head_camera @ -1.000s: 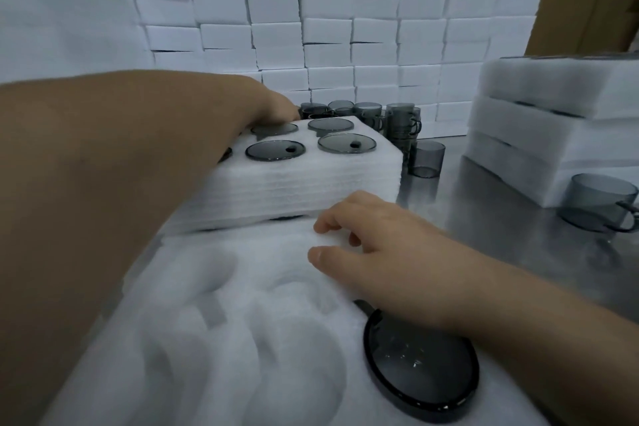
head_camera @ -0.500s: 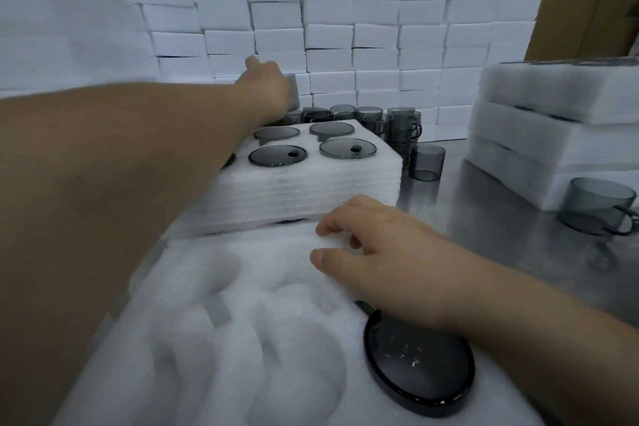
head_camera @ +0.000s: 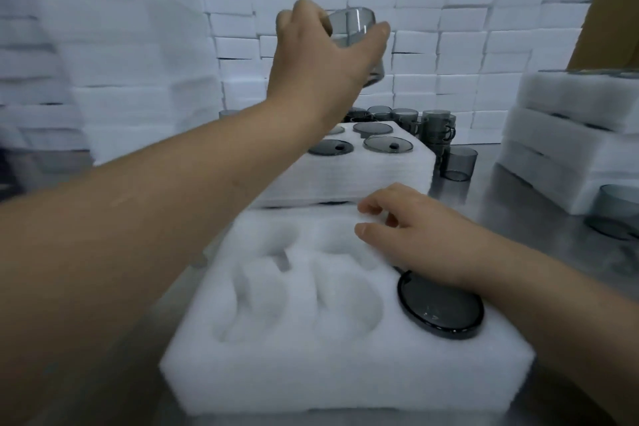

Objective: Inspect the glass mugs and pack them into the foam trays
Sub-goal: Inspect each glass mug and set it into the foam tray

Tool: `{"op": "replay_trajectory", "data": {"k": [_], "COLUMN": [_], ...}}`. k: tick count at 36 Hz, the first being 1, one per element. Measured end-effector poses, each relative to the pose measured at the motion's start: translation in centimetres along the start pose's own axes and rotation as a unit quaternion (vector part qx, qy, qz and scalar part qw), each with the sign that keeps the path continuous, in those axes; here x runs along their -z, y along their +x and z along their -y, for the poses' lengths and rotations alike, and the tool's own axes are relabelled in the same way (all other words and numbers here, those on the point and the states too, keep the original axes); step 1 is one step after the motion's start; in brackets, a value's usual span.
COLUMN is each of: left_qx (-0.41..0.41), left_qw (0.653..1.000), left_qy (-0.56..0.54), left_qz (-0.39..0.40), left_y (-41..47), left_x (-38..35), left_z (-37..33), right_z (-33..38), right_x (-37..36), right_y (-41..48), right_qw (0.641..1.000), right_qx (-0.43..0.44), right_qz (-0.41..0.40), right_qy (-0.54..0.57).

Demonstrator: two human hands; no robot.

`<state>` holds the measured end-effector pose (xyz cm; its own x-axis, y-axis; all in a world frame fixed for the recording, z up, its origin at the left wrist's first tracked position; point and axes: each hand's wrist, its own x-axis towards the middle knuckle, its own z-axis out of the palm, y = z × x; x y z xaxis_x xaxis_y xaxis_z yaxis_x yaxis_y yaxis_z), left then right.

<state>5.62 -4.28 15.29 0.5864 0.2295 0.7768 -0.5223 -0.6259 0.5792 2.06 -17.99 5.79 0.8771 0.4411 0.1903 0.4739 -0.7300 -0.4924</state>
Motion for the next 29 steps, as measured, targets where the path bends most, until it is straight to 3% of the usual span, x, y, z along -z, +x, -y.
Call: {"op": "replay_trajectory", "data": {"k": [4, 12, 17, 25, 29], "left_qx": [-0.023, 0.065, 0.071, 0.122, 0.079], "left_qw": [0.999, 0.982, 0.966, 0.958, 0.967], "left_qy": [-0.038, -0.126, -0.191, -0.238, -0.2], "left_qz": [0.01, 0.122, 0.162, 0.103, 0.135], "left_y": [-4.2, -9.4, -9.7, -10.0, -10.3], "left_x": [2.5, 3.3, 3.7, 3.9, 3.7], "left_z": [-1.0, 0.3, 1.3, 2.6, 2.6], "right_z": [0.1, 0.4, 0.5, 0.2, 0.3], "right_x": [0.1, 0.4, 0.5, 0.3, 0.4], "right_y": [-0.1, -0.6, -0.8, -0.7, -0.8], "right_qw": [1.0, 0.999, 0.998, 0.996, 0.995], "right_qx": [0.0, 0.019, 0.044, 0.08, 0.086], "right_qz": [-0.013, -0.026, -0.025, -0.024, -0.036], "right_qy": [0.009, 0.029, 0.023, 0.024, 0.019]}}
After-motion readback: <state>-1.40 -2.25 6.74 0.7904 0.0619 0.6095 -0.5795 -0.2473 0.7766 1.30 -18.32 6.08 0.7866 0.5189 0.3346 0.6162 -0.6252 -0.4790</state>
